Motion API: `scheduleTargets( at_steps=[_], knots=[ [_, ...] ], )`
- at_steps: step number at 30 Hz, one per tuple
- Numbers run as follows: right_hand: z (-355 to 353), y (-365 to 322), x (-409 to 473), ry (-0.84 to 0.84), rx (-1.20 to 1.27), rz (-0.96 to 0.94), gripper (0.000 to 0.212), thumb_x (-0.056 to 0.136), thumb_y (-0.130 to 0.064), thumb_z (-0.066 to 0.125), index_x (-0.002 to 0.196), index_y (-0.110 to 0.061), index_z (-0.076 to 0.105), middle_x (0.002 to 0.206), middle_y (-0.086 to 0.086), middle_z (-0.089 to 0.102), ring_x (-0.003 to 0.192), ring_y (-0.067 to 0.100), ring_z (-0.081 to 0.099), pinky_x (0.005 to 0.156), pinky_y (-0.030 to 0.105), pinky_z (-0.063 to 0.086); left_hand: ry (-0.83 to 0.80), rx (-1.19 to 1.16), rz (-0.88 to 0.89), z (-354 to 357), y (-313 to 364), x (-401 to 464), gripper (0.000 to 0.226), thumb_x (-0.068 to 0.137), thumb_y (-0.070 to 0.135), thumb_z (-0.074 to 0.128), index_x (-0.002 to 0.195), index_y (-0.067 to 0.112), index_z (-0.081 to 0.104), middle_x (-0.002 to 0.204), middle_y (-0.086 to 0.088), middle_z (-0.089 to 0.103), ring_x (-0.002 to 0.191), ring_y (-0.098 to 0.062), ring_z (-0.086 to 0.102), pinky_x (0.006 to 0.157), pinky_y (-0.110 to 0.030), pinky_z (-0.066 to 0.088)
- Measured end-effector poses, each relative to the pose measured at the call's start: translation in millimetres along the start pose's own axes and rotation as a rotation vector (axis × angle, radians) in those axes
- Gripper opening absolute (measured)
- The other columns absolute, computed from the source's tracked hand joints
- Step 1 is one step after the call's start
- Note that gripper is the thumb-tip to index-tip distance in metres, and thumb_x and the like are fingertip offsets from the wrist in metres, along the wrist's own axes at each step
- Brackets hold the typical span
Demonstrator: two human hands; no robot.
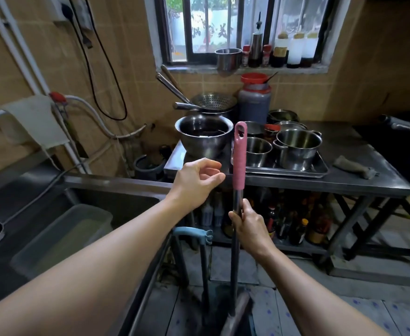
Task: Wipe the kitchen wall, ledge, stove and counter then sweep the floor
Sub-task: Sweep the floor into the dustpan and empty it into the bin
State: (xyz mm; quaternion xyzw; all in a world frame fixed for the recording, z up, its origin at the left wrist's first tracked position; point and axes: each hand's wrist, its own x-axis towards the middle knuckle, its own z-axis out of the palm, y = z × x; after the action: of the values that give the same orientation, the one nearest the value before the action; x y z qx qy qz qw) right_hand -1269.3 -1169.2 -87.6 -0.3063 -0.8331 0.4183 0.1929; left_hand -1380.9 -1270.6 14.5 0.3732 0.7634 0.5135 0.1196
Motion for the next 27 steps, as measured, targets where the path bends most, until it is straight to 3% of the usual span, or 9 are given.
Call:
scheduleTargets(
  at_steps=[7, 11, 14, 18, 24, 27],
  knots=[
    [24, 23, 18, 0.006, -0.027, 0.01, 0.004, 0.095, -0.026, 0.05, 0.098, -0.024, 0.048, 0.077, 0.003, 0.064, 0.074, 0.022, 0.062, 0.073, 0.046, 0.053, -0.045, 0.137, -0.165, 13, -80, -15, 0.028, 0.088, 0.017, 0.063, 0.116, 0.02, 0.061, 0.103, 0.004, 0.066, 0.097, -0.013, 0.063, 0.091, -0.029, 0.051],
    [40, 35, 29, 0.0, -0.062, -0.018, 0.006, 0.094, -0.028, 0.051, 0.095, -0.025, 0.045, 0.08, 0.007, 0.063, 0.077, 0.027, 0.062, 0.074, 0.047, 0.052, -0.091, 0.273, -0.223, 28, -122, -22, 0.04, 0.087, 0.024, 0.065, 0.125, 0.027, 0.054, 0.122, 0.007, 0.06, 0.113, -0.012, 0.055, 0.096, -0.029, 0.045],
    [52, 41, 38, -0.014, -0.091, -0.048, 0.008, 0.093, -0.029, 0.051, 0.093, -0.025, 0.044, 0.076, 0.006, 0.06, 0.077, 0.03, 0.061, 0.073, 0.047, 0.051, -0.084, 0.344, -0.238, 40, -150, -24, 0.047, 0.089, 0.025, 0.062, 0.134, 0.025, 0.046, 0.133, 0.007, 0.053, 0.122, -0.013, 0.049, 0.095, -0.027, 0.04],
    [64, 46, 49, -0.009, -0.112, -0.084, 0.009, 0.093, -0.03, 0.051, 0.089, -0.027, 0.043, 0.071, 0.001, 0.055, 0.071, 0.026, 0.057, 0.071, 0.048, 0.051, -0.096, 0.432, -0.26, 54, -181, -21, 0.054, 0.088, 0.032, 0.062, 0.137, 0.026, 0.04, 0.14, 0.004, 0.044, 0.126, -0.019, 0.045, 0.105, -0.036, 0.038],
    [85, 48, 64, -0.021, -0.127, -0.134, 0.013, 0.092, -0.031, 0.051, 0.1, -0.022, 0.046, 0.083, 0.008, 0.061, 0.082, 0.032, 0.06, 0.076, 0.05, 0.051, -0.095, 0.721, -0.194, 68, -214, -12, 0.062, 0.088, 0.046, 0.057, 0.141, 0.027, 0.032, 0.145, 0.005, 0.034, 0.138, -0.018, 0.023, 0.111, -0.04, 0.021],
    [91, 48, 67, -0.023, -0.119, -0.162, 0.014, 0.093, -0.031, 0.051, 0.102, -0.022, 0.047, 0.085, 0.01, 0.063, 0.083, 0.031, 0.061, 0.076, 0.048, 0.051, -0.141, 0.737, -0.209, 75, -230, -9, 0.069, 0.086, 0.052, 0.057, 0.143, 0.027, 0.028, 0.147, 0.005, 0.03, 0.139, -0.02, 0.018, 0.113, -0.043, 0.017]
  ],
)
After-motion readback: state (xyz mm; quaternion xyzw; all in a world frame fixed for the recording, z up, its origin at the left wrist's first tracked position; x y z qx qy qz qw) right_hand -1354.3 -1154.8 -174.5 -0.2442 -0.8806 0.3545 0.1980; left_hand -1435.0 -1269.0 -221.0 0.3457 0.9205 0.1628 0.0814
